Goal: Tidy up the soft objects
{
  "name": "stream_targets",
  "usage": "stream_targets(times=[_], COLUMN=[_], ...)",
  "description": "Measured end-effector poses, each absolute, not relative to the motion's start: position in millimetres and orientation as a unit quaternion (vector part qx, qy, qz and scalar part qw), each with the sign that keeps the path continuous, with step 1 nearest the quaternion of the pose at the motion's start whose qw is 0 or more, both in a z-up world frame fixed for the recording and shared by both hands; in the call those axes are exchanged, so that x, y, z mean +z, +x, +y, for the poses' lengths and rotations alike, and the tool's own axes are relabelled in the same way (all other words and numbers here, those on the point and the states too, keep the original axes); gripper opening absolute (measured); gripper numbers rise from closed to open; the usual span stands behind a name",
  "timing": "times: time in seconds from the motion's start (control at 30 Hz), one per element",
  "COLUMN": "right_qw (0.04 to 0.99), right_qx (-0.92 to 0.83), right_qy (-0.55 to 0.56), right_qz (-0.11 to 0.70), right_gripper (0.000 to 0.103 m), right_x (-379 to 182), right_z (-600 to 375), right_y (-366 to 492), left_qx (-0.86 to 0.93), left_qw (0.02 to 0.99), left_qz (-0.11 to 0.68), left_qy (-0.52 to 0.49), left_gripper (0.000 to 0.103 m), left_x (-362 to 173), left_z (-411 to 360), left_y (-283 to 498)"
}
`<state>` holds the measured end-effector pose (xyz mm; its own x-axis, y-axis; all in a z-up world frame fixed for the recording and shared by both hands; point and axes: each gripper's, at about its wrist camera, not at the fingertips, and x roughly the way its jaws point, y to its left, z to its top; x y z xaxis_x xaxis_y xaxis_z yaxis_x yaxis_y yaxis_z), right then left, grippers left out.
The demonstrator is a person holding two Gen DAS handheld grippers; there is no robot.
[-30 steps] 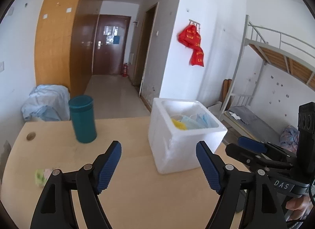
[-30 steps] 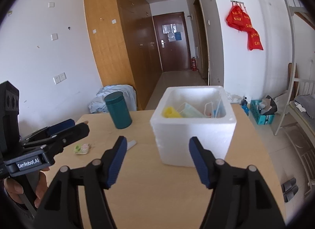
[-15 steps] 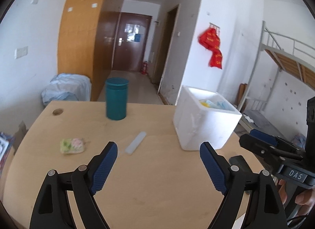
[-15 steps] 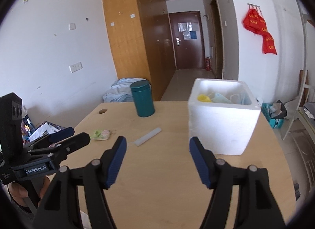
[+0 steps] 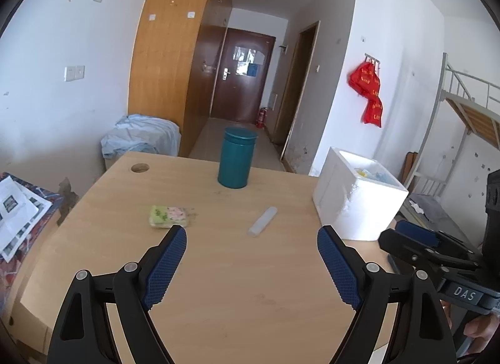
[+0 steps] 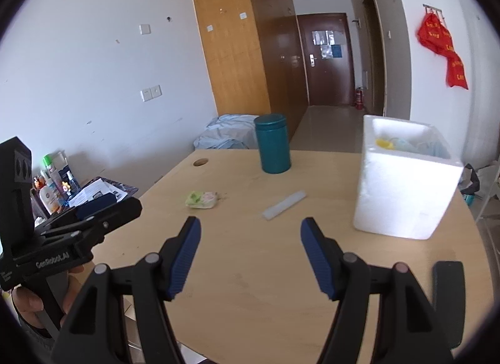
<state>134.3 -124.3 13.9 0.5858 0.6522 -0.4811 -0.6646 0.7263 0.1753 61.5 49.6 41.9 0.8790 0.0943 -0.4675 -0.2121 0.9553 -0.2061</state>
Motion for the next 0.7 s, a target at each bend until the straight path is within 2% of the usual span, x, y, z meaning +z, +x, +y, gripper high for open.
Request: stream_targets(times=[0.7], right_qw=[0.882], right_qx=[0.381], right_qy=[-0.026], right_qz=[0.277], right_gripper=[0.071], right_x=[-7], right_z=[-79], right_y=[104], left_qx=[0.130], left_qw=[0.956], left_qz=[0.235], left_qy=[-0.121], left_gripper=[0.086], left_x=[24], left_z=[80], left_y=[2])
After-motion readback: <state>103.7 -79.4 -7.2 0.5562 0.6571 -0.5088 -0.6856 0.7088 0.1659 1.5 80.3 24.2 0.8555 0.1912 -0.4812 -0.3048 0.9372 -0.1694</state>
